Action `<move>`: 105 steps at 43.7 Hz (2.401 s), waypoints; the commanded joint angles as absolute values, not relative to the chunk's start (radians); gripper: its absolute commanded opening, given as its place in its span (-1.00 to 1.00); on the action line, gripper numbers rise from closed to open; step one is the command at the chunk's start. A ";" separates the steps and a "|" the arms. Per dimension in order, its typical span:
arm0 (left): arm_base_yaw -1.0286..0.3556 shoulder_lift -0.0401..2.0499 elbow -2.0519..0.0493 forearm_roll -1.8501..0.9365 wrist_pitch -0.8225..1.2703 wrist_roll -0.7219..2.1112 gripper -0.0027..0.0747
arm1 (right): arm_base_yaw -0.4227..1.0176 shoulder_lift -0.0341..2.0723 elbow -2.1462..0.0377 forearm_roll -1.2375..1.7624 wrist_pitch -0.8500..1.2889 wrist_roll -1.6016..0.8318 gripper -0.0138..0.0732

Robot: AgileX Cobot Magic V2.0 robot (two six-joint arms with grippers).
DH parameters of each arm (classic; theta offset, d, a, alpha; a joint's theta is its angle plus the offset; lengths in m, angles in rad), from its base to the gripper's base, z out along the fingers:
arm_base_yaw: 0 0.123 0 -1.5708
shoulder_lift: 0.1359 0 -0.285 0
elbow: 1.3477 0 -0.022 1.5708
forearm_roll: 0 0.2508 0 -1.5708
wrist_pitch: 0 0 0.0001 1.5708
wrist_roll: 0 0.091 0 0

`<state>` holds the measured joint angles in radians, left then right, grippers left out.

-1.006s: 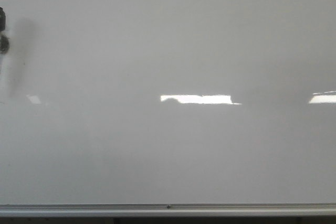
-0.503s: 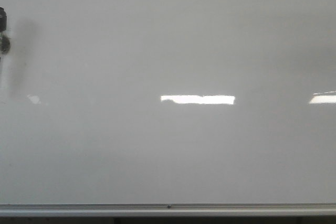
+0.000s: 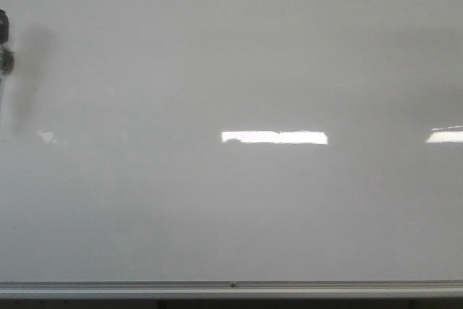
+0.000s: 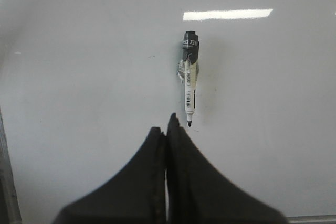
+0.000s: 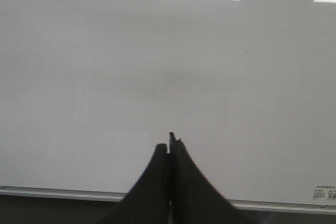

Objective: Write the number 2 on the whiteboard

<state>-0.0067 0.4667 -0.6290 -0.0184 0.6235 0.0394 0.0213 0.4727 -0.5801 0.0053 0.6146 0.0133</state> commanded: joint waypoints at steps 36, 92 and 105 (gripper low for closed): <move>-0.088 0.756 -0.713 -0.126 0.505 0.117 0.48 | 0.015 0.489 -0.603 0.000 0.567 0.009 0.51; -0.079 1.429 -0.751 -0.168 -0.109 0.113 0.48 | 0.015 0.489 -0.603 0.000 0.560 0.009 0.51; -0.091 1.519 -0.822 -0.184 -0.101 0.117 0.48 | 0.015 0.489 -0.603 0.000 0.560 0.009 0.51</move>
